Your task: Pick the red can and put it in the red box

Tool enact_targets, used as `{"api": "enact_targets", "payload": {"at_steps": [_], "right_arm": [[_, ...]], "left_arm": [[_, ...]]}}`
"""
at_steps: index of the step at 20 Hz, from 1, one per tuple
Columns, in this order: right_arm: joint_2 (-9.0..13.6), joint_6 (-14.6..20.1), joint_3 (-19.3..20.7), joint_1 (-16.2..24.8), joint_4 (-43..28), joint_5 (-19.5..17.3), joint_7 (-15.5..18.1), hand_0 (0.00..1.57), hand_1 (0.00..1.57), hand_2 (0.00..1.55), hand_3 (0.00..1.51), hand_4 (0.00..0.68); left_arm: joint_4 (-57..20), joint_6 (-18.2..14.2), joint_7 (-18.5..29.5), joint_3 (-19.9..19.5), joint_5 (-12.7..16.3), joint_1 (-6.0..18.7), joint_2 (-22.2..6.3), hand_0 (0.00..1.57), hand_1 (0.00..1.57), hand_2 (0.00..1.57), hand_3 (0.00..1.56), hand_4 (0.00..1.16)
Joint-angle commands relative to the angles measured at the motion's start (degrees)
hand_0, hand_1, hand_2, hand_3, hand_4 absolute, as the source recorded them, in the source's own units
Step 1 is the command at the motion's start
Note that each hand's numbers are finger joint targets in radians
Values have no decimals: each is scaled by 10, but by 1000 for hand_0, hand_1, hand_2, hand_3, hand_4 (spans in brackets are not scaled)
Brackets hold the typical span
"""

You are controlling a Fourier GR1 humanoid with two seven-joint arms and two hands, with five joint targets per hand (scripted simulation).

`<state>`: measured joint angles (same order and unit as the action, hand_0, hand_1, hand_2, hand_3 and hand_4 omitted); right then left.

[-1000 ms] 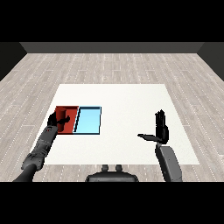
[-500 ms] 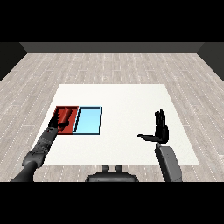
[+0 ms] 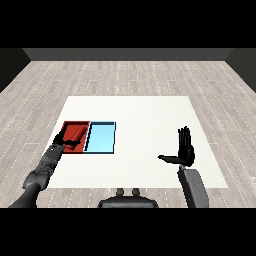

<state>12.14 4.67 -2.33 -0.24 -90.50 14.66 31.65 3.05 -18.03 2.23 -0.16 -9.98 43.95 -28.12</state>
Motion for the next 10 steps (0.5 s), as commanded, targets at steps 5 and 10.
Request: {"api": "enact_targets", "payload": {"at_steps": [5,10], "right_arm": [[3,-14,-11,17,-26,-1,4,0,0,0,0,0],[16,-36,1,13,-16,16,-4,0,0,0,0,0]], "left_arm": [[140,-26,230,-149,150,-13,33,0,0,0,0,0],[253,57,379,-168,195,-38,87,0,0,0,0,0]]}}
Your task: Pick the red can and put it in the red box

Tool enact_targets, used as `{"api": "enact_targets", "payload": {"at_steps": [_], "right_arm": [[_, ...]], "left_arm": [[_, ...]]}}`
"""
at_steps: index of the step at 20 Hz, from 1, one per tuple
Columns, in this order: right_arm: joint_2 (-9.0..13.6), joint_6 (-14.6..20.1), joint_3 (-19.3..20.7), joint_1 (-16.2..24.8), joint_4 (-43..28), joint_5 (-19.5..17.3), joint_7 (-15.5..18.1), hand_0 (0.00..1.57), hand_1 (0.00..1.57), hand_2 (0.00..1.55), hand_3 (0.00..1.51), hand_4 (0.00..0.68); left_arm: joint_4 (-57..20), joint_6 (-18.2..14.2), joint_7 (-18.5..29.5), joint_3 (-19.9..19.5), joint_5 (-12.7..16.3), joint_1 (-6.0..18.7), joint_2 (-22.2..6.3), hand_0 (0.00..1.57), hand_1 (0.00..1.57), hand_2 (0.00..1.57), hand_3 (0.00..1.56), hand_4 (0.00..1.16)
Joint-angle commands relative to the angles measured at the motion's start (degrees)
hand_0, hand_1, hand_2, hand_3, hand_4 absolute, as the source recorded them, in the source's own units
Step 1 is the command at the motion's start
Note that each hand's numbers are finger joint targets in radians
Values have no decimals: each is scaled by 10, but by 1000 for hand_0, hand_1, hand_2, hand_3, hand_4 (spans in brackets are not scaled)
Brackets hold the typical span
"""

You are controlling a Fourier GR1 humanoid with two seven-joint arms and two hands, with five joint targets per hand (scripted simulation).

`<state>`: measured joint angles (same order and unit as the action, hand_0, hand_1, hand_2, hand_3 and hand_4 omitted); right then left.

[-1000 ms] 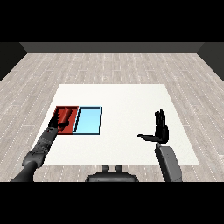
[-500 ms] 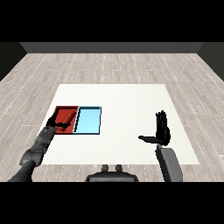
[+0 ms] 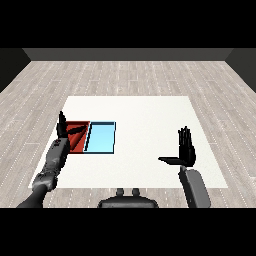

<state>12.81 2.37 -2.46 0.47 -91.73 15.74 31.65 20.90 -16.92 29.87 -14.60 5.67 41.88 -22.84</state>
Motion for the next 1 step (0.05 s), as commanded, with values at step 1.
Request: {"api": "enact_targets", "payload": {"at_steps": [1], "right_arm": [[-11,-7,-13,6,13,-9,20,0,0,0,0,0]], "left_arm": [[99,50,91,-19,41,-11,36,0,0,0,0,0]]}}
